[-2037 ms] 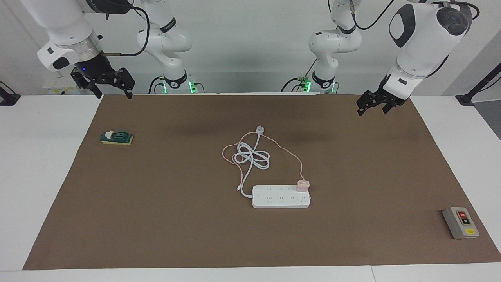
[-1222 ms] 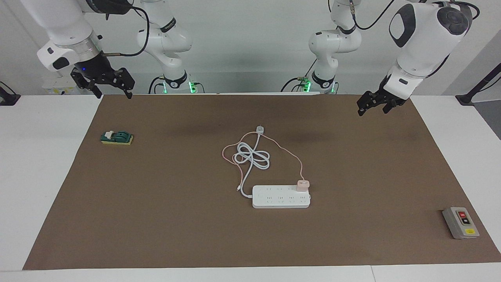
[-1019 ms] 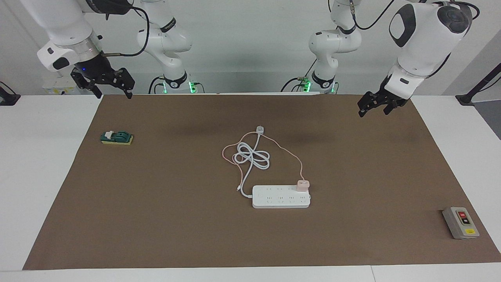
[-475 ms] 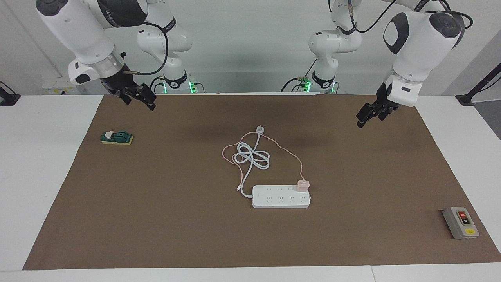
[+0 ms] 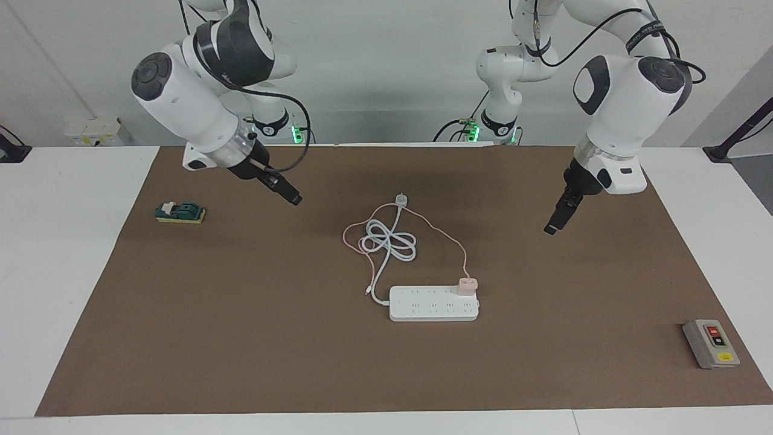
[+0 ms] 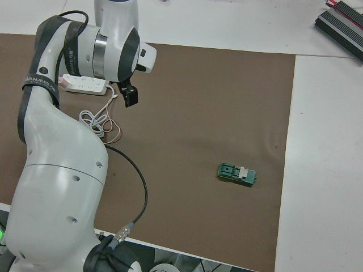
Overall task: Unplug charger and place it aside
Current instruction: 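Move the left gripper to the pink charger while the right gripper reaches the strip, then grasp the pink charger with the left gripper while the right gripper holds the strip, then pull the pink charger out of the strip with the left gripper, then lower the charger onto the mat and open the left gripper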
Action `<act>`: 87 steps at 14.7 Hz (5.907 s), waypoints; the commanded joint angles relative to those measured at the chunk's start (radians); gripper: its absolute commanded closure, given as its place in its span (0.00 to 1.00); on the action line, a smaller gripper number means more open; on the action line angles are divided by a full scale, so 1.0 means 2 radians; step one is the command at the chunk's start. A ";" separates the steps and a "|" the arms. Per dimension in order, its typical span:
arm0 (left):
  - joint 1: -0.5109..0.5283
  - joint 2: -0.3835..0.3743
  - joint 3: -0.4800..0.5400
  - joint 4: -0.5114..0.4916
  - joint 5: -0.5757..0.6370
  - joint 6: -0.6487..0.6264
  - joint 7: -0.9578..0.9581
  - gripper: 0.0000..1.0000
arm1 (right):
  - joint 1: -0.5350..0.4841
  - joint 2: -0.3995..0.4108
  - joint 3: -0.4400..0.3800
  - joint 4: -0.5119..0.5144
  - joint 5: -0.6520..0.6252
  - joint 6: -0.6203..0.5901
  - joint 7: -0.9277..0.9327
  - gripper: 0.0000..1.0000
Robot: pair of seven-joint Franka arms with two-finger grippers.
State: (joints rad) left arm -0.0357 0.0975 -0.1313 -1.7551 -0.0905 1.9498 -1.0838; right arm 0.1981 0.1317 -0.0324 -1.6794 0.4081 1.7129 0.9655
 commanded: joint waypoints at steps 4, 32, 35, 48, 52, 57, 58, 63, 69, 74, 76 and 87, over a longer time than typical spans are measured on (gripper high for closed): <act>-0.043 0.056 0.006 0.012 -0.002 0.057 -0.228 0.00 | 0.057 0.065 -0.001 0.001 0.107 0.118 0.165 0.00; -0.159 0.212 0.035 0.071 0.032 0.120 -0.413 0.13 | 0.074 0.407 0.022 0.264 0.351 0.180 0.116 0.00; -0.159 0.212 0.035 0.075 0.031 0.118 -0.413 0.16 | 0.074 0.411 0.016 0.268 0.348 0.181 0.111 0.00; -0.158 0.212 0.036 0.082 0.032 0.111 -0.413 1.00 | 0.085 0.424 0.017 0.264 0.330 0.209 0.087 0.00; -0.157 0.213 0.036 0.083 0.032 0.112 -0.413 1.00 | 0.085 0.424 0.017 0.262 0.327 0.209 0.083 0.72; -0.153 0.214 0.037 0.099 0.035 0.094 -0.411 1.00 | 0.085 0.423 0.017 0.261 0.328 0.210 0.076 0.83; -0.152 0.216 0.036 0.111 0.044 0.075 -0.410 1.00 | 0.086 0.423 0.017 0.261 0.328 0.210 0.076 0.83; -0.149 0.207 0.037 0.128 0.050 0.025 -0.407 1.00 | 0.086 0.423 0.017 0.261 0.328 0.216 0.076 0.83; -0.107 0.155 0.037 0.151 0.045 -0.041 -0.357 1.00 | 0.086 0.422 0.017 0.261 0.330 0.217 0.069 0.83; -0.037 0.107 0.036 0.148 0.043 -0.120 -0.218 1.00 | 0.089 0.422 0.017 0.261 0.328 0.218 0.076 0.00; -0.014 0.102 0.037 0.147 0.044 -0.139 -0.146 1.00 | 0.087 0.417 0.017 0.261 0.328 0.214 0.079 0.00; 0.069 -0.002 0.037 -0.105 0.048 -0.004 0.465 0.85 | 0.074 0.342 -0.021 0.222 0.325 0.158 0.101 0.00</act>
State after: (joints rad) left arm 0.1152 0.1881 -0.0503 -1.8107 -0.0036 1.8397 -0.2835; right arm 0.3567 0.8924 -0.0531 -1.1744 1.0795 2.0703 1.1507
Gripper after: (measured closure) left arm 0.714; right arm 0.000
